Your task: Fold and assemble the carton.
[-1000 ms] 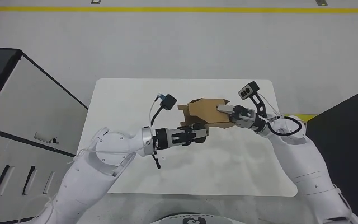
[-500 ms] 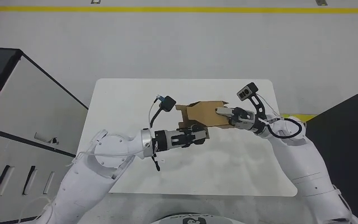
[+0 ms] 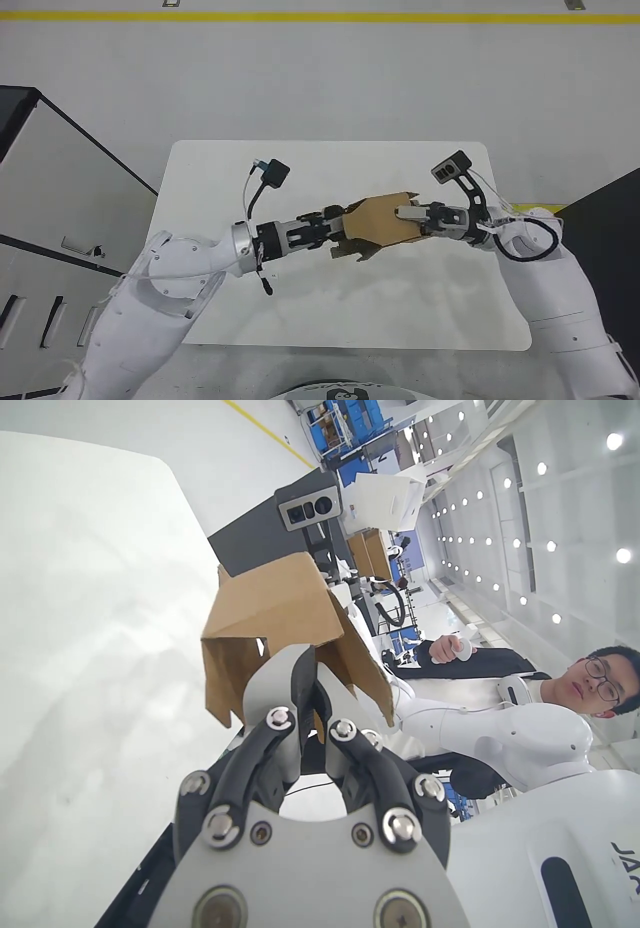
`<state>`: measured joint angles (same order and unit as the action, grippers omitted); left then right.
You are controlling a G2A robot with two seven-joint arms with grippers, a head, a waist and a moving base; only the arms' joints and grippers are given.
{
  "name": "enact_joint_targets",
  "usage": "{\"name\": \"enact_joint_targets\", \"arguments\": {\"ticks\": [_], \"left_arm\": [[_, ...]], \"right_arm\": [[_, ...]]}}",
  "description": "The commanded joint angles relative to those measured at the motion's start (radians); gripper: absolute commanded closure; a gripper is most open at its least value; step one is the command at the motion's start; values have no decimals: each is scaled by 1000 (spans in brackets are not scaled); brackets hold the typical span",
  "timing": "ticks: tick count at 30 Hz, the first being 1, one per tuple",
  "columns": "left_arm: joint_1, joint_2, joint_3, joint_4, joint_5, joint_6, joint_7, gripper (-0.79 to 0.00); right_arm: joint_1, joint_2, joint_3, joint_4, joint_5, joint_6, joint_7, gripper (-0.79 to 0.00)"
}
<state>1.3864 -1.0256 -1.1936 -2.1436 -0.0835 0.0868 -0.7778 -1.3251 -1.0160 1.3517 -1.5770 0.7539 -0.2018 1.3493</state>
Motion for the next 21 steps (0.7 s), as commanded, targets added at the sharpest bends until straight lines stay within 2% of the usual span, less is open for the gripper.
{"name": "enact_joint_targets", "arguments": {"ticks": [1,21], "left_arm": [[0,0,-2,0,3,-1,7,0],[-16,-1,16,19,20,12,-5,0]], "right_arm": [[-2,1,1,-3,-12,-1,13,0],[3,13,-8,-31,-99,-4,94,0]]}}
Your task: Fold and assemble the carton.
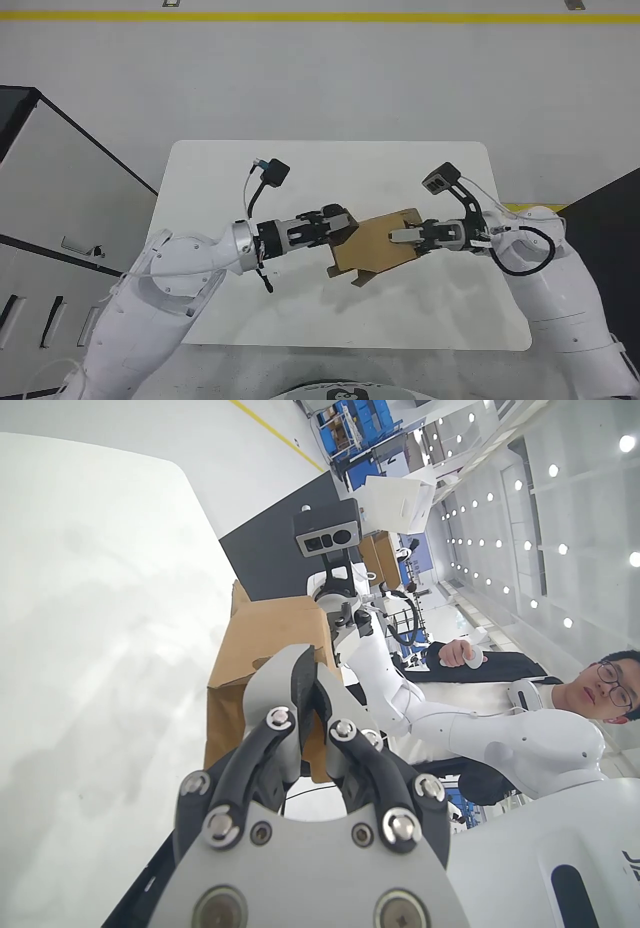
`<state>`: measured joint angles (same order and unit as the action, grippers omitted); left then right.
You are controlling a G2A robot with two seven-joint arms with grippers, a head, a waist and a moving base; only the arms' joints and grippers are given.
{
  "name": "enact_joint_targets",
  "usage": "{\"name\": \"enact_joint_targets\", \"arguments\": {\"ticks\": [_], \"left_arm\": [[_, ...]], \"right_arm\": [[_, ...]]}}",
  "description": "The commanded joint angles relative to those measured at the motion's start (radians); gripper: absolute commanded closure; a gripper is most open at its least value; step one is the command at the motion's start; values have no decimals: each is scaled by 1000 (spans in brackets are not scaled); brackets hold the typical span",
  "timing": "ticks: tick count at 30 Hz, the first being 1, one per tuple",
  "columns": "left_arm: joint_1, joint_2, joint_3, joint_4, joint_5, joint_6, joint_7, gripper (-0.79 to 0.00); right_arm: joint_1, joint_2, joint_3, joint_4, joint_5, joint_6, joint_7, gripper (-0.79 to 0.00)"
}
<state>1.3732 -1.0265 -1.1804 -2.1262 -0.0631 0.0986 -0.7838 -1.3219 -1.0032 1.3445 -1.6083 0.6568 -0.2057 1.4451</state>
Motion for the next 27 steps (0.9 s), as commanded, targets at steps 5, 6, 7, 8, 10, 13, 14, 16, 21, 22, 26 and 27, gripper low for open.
{"name": "enact_joint_targets", "arguments": {"ticks": [5,6,7,8,10,13,14,16,21,22,26,27], "left_arm": [[-10,-1,-4,11,-5,2,9,0],[-10,-1,-6,13,-5,3,10,0],[-9,-1,-8,14,-6,3,11,0],[-8,-1,-10,15,-8,2,12,0],[-8,-1,-9,17,-7,0,12,0],[-11,-2,1,23,-9,-2,11,0],[-12,-2,3,24,-9,-2,10,0],[-19,-4,13,29,-12,-3,10,0],[-28,-5,14,36,-16,-4,13,0],[-28,-5,10,36,-17,-4,13,0],[-20,-3,-5,32,-19,-4,12,0],[-18,-3,-7,31,-19,-5,12,0]], "right_arm": [[0,2,5,14,7,-3,-16,0],[0,2,7,16,11,-4,-18,0],[0,2,8,18,13,-3,-20,0],[-1,2,9,19,15,-4,-20,0],[0,3,7,17,16,-3,-14,0],[1,3,-1,10,13,-5,0,0],[2,3,-3,10,13,-5,2,0],[3,3,-8,9,11,-5,3,0],[4,4,-10,15,12,-7,-4,0],[4,5,-9,16,13,-8,-6,0],[4,6,-2,20,19,-9,-9,0],[4,7,-2,19,19,-9,-7,0]]}}
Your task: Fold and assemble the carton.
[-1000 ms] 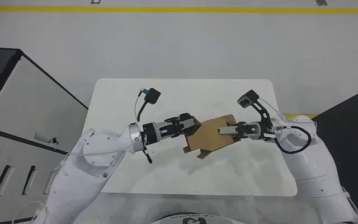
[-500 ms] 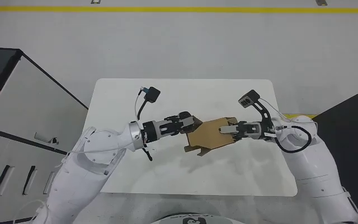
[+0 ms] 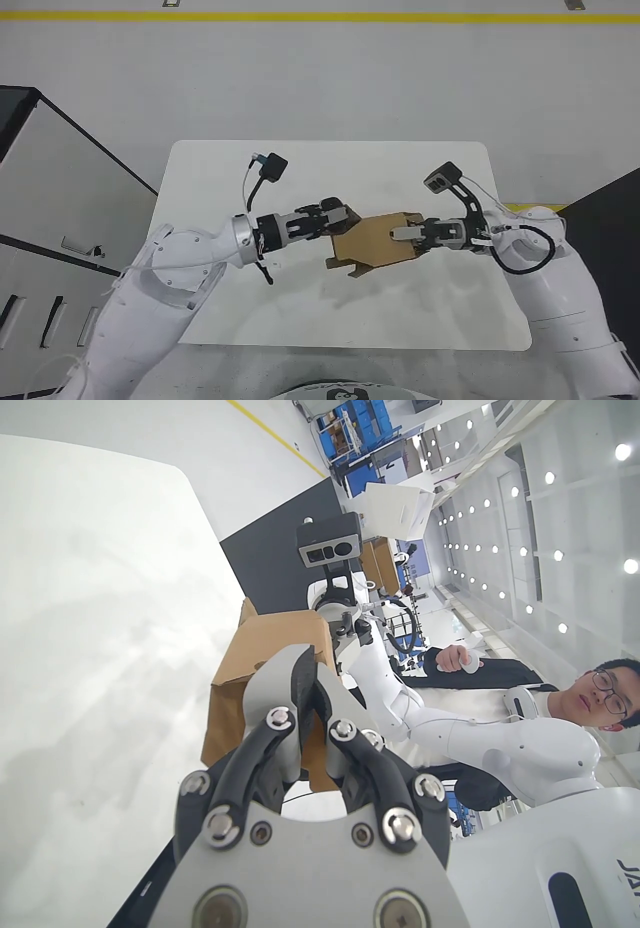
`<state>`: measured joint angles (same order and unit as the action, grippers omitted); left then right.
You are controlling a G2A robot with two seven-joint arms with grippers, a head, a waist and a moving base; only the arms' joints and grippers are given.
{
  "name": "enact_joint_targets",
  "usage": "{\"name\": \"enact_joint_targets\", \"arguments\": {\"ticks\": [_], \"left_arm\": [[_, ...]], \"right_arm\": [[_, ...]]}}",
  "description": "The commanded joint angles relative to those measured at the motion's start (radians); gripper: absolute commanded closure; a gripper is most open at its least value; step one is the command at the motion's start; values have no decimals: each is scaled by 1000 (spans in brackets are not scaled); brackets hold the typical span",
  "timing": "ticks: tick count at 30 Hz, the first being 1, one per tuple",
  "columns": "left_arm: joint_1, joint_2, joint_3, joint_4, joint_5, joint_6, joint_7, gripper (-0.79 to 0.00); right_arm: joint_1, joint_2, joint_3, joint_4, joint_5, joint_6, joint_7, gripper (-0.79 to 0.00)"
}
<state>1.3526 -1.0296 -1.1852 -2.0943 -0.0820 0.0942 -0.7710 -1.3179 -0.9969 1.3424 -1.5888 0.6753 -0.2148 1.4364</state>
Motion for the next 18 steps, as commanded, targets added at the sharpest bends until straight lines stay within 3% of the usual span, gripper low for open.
{"name": "enact_joint_targets", "arguments": {"ticks": [1,12,18], "left_arm": [[4,1,-2,-1,-1,0,-2,0],[4,0,-4,6,-3,-4,2,0],[20,3,-39,4,-10,-5,20,0]], "right_arm": [[0,1,-1,-3,0,-1,3,0],[14,0,-21,5,3,-2,16,0],[11,-1,1,37,85,-3,-5,0]]}}
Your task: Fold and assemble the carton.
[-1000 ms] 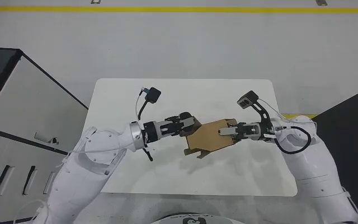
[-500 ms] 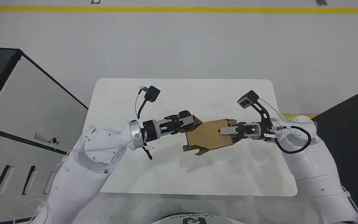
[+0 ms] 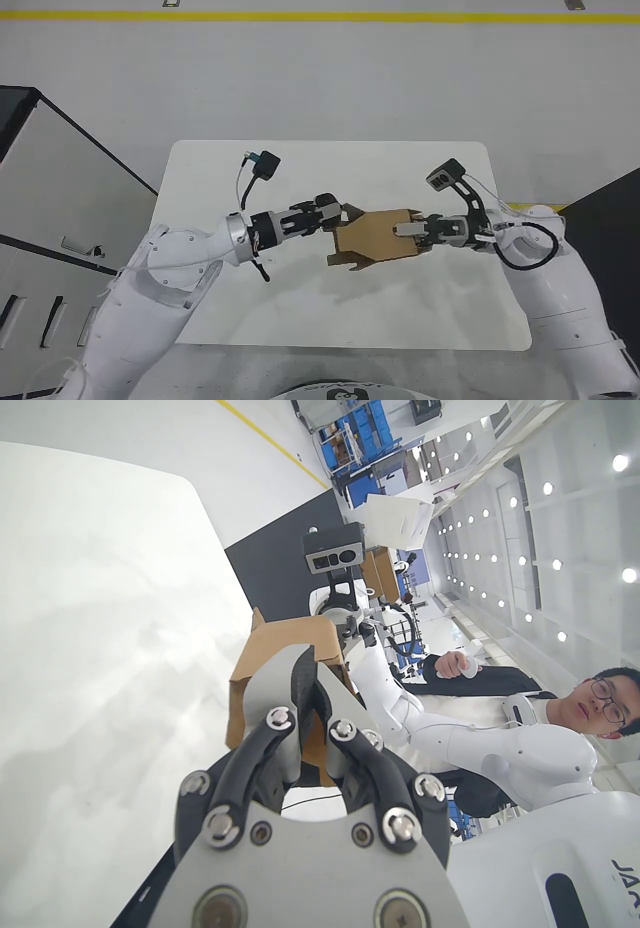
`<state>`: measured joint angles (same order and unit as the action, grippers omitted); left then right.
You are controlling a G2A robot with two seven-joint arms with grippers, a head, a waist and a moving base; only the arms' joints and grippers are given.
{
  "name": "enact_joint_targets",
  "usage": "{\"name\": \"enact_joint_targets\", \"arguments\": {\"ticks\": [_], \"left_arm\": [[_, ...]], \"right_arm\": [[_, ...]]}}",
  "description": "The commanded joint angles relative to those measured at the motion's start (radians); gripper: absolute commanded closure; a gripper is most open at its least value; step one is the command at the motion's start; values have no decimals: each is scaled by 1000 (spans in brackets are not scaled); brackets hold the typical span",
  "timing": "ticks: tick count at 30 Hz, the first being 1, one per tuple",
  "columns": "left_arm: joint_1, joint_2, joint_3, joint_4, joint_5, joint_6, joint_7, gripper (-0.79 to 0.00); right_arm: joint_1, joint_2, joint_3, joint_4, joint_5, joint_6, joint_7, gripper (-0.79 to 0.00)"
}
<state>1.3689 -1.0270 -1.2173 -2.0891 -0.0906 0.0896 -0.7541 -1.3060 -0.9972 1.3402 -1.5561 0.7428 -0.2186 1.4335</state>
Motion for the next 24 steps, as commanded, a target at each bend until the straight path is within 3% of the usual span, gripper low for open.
{"name": "enact_joint_targets", "arguments": {"ticks": [1,12,24], "left_arm": [[6,1,-11,-3,-2,-2,5,0],[50,7,-76,18,-22,-5,22,0],[9,-5,20,38,-55,-17,-15,0]], "right_arm": [[-1,0,5,7,25,1,-3,0],[-10,-4,31,32,123,-14,-14,0],[4,-11,21,44,152,-16,-7,0]]}}
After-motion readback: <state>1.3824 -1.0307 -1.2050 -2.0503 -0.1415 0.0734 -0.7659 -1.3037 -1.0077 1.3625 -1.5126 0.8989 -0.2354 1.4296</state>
